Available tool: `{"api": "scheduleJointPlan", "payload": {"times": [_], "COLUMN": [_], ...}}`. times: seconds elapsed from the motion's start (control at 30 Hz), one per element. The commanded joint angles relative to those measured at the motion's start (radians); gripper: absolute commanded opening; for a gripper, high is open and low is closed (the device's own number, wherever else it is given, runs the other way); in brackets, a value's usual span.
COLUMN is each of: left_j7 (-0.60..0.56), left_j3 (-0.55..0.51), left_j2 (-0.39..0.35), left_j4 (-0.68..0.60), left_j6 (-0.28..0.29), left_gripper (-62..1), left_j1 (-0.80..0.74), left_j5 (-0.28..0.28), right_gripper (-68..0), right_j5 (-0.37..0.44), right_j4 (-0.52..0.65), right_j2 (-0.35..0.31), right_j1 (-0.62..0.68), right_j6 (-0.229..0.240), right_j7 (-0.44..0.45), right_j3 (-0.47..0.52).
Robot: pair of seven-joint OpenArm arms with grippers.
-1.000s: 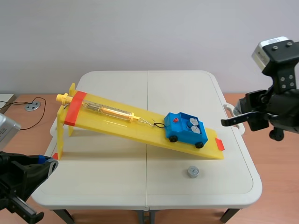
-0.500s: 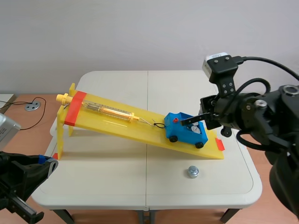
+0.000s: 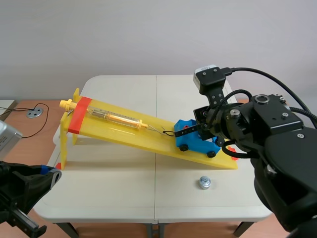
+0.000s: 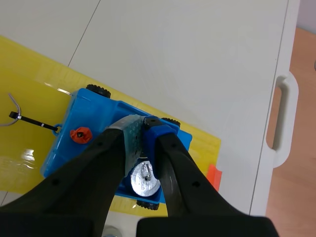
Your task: Place the four metal weights on the blue cart on the ramp.
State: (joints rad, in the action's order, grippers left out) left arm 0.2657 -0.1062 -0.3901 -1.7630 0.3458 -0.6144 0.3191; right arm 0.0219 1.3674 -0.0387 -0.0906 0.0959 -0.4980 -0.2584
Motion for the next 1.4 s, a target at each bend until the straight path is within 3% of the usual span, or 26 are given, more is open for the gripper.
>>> {"api": "scheduleJointPlan", "payload": {"times": [0.0,0.23,0.4,0.53,0.73,1.03,1.37], "left_j7": [-0.089,-0.089,-0.089,-0.089,-0.089,-0.089,-0.089], "left_j3": [-0.016,-0.016,-0.016,-0.016,-0.016,-0.016,-0.016], "left_j2": [0.007,0.007,0.007,0.007,0.007,0.007,0.007], "left_j4": [-0.061,-0.061,-0.061,-0.061,-0.061,-0.061,-0.061], "left_j6": [0.044,0.044,0.044,0.044,0.044,0.044,0.044], "left_gripper": [-57.9,-57.9,-57.9,-57.9,-57.9,-57.9,-57.9], "left_j1": [0.019,0.019,0.019,0.019,0.019,0.019,0.019], "left_j5": [0.062,0.062,0.062,0.062,0.062,0.062,0.062], "right_gripper": [-66.7,-66.1,-51.7,-47.3,-43.9,-42.7,-42.7], "right_j5": [-0.001,-0.001,0.000,0.020,0.114,0.281,0.439], "right_j4": [0.089,0.045,0.045,0.072,0.276,0.586,0.780], "right_j2": [0.000,0.000,0.000,-0.007,-0.070,-0.215,-0.322], "right_j1": [-0.112,-0.112,-0.111,-0.106,-0.042,0.171,0.436], "right_j6": [-0.056,-0.055,-0.050,-0.050,-0.012,0.086,0.185], "right_j7": [0.170,0.216,0.214,0.171,0.083,-0.028,-0.078], "right_j3": [0.013,0.010,0.010,0.011,0.047,0.193,0.387]}}
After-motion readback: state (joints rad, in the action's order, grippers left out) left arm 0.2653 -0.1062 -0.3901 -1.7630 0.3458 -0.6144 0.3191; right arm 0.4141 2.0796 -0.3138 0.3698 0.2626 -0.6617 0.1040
